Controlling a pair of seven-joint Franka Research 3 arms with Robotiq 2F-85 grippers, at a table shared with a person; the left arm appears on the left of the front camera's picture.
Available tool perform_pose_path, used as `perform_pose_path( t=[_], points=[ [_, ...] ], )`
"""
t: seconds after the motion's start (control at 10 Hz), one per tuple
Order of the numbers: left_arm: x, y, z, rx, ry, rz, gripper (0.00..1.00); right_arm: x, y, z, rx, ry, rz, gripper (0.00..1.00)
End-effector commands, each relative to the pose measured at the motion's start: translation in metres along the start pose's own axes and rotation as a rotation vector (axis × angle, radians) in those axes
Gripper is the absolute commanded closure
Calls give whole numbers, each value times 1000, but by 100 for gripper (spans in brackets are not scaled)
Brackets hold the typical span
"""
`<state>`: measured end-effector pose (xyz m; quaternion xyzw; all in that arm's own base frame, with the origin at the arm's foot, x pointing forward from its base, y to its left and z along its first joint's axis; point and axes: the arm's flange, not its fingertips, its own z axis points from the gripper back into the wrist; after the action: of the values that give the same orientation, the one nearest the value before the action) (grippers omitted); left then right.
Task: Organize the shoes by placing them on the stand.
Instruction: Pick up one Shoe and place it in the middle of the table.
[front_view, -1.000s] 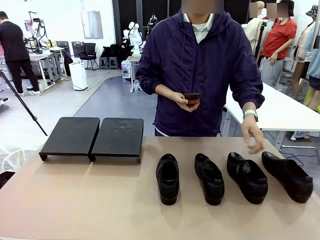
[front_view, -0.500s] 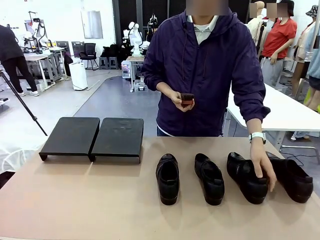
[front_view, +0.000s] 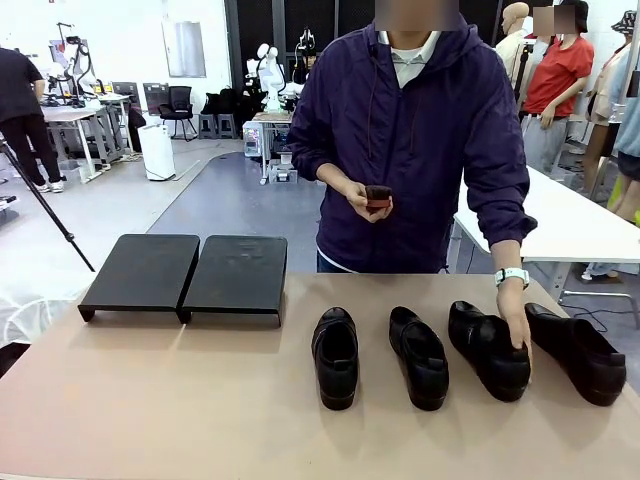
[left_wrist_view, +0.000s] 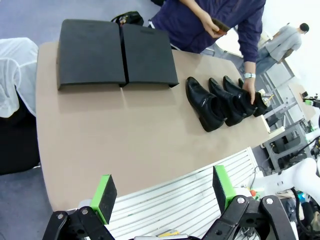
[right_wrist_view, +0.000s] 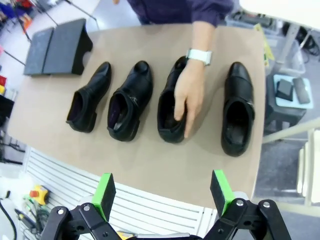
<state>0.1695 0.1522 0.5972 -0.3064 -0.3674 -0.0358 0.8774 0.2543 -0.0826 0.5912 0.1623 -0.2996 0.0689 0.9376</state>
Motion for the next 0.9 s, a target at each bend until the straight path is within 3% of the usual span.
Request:
perform_pose_path(
  t=[0.0,0.1,0.3,0.5,0.8],
  points=[
    [-1,2,1,-18,-6,-12,0,20,20,-19,6,20,81,0],
    [-1,2,1,-18,-6,-12,0,21,10,-21,11,43,67,0],
    [-1,2,1,-18,-6,-12,0,12,-43,12,0,8,14,0],
    [-1,2,1,-18,-6,-12,0,-13,-88,37,-86,3,-63,0],
    [-1,2,1,-18,-6,-12,0,-40,-124,32,-125,-20,-217,0]
  ],
)
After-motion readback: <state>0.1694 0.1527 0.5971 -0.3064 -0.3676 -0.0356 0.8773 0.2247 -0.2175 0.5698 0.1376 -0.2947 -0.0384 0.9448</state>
